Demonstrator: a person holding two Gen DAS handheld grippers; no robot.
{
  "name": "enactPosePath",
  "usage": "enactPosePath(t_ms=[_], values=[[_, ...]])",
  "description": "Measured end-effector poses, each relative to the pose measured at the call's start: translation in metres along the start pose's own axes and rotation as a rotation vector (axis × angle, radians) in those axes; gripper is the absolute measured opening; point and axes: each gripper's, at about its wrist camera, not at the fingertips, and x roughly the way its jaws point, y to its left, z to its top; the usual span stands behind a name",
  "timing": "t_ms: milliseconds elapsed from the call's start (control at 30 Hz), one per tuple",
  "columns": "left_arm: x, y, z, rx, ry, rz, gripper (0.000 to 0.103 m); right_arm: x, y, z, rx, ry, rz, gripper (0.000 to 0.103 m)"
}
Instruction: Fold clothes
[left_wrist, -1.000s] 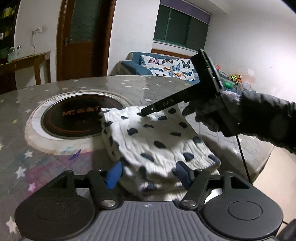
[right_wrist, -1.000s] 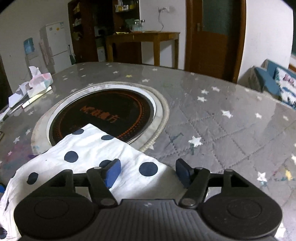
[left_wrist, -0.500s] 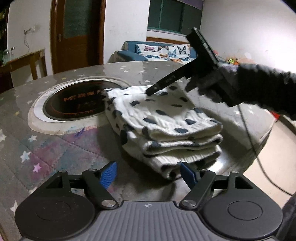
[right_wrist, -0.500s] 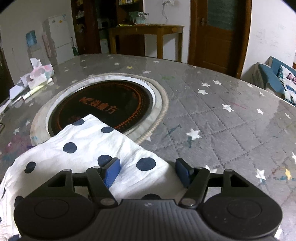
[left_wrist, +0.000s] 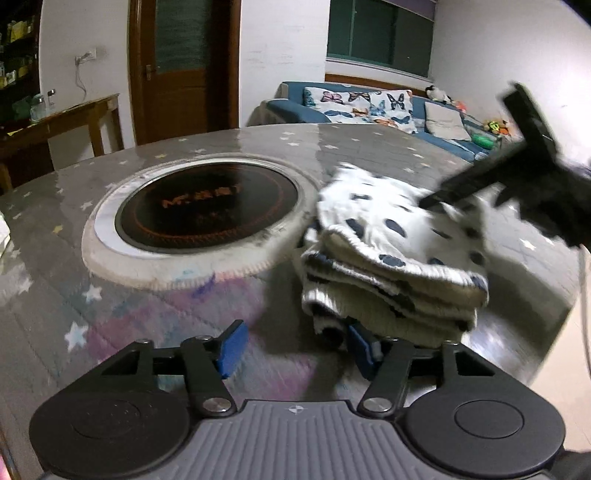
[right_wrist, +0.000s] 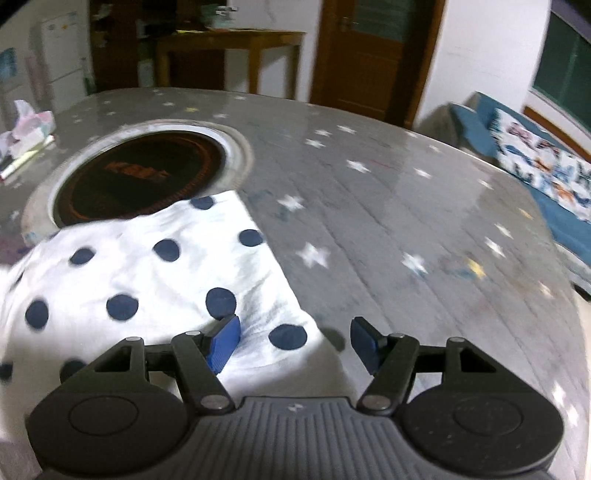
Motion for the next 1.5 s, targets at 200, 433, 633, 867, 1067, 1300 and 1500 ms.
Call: enactPosePath(t_ms=[200, 433, 633, 867, 1067, 1300, 1500], values=[[0.028, 0.010, 0.024, -0.004, -0.009, 0.012, 0.046, -0.027, -0.003, -0.029, 0.036, 0.010, -0.076, 0.068], [0.058, 0.014, 0.051, 0.004, 0.001, 0.000, 0.040, -0.052, -0.002, -0.058, 0.133, 0.008, -0.085, 0.068], [0.069, 0.011, 0.062, 0.008, 0.016, 0.005, 0.040, -0.066, -0.003, -0.069, 0.170, -0.019, -0.097, 0.070], [0.065, 0.008, 0.063, -0.008, 0.026, 0.038, 0.048, -0.072, -0.005, -0.057, 0.206, -0.099, -0.094, 0.070], [0.058, 0.006, 0.064, -0.025, 0.023, 0.045, 0.050, -0.054, -0.005, -0.045, 0.210, -0.127, -0.062, 0.070], [0.056, 0.003, 0.059, -0.036, 0.037, 0.038, 0.048, -0.030, -0.006, -0.039, 0.190, -0.104, -0.057, 0.069], [0.059, 0.001, 0.059, -0.042, 0.050, 0.035, 0.047, -0.020, -0.011, -0.036, 0.195, -0.102, -0.050, 0.069]])
